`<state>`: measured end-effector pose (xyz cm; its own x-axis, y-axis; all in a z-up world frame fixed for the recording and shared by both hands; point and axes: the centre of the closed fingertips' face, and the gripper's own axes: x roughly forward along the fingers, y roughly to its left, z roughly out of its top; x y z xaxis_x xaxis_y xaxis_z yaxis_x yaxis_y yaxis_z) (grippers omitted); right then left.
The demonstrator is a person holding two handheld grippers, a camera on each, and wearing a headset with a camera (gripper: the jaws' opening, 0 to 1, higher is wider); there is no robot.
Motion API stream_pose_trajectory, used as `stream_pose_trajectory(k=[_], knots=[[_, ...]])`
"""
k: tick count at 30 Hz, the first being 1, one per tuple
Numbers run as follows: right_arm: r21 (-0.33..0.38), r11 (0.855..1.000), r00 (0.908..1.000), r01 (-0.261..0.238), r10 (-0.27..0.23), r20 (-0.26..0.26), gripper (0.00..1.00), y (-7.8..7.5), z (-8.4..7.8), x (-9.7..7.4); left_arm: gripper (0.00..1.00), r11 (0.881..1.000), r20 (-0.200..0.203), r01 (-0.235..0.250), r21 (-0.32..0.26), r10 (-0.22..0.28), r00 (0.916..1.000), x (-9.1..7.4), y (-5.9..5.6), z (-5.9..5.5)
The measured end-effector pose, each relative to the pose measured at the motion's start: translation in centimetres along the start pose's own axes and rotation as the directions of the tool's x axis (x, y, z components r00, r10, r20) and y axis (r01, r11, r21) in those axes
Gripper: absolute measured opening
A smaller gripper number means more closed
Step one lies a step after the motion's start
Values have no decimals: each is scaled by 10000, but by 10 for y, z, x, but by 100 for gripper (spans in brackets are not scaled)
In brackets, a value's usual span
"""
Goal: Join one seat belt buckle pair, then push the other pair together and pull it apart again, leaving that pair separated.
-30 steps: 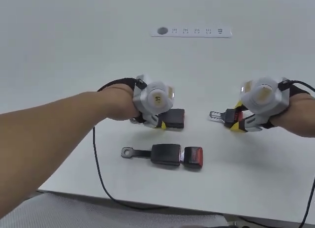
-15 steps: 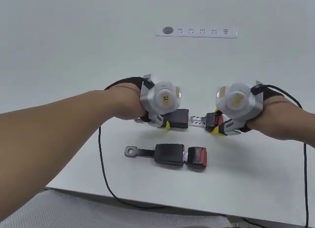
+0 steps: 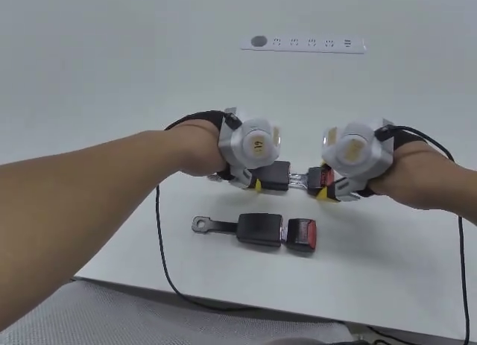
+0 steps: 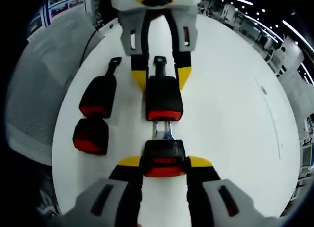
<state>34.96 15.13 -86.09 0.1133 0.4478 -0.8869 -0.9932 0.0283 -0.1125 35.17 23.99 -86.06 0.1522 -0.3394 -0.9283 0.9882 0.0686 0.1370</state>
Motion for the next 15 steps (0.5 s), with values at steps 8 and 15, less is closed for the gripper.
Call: stream_pose_trajectory(k=[8,15], knots=[[392,9992,9997,-13,3,243,33,1,6,3,31,10000,140,-15,83,14,9999,0,-1,0],[313,9995,9999,-11,6,132,32,2,10,3,31,9999,177,120,123,-122,9998,0,-1,0]])
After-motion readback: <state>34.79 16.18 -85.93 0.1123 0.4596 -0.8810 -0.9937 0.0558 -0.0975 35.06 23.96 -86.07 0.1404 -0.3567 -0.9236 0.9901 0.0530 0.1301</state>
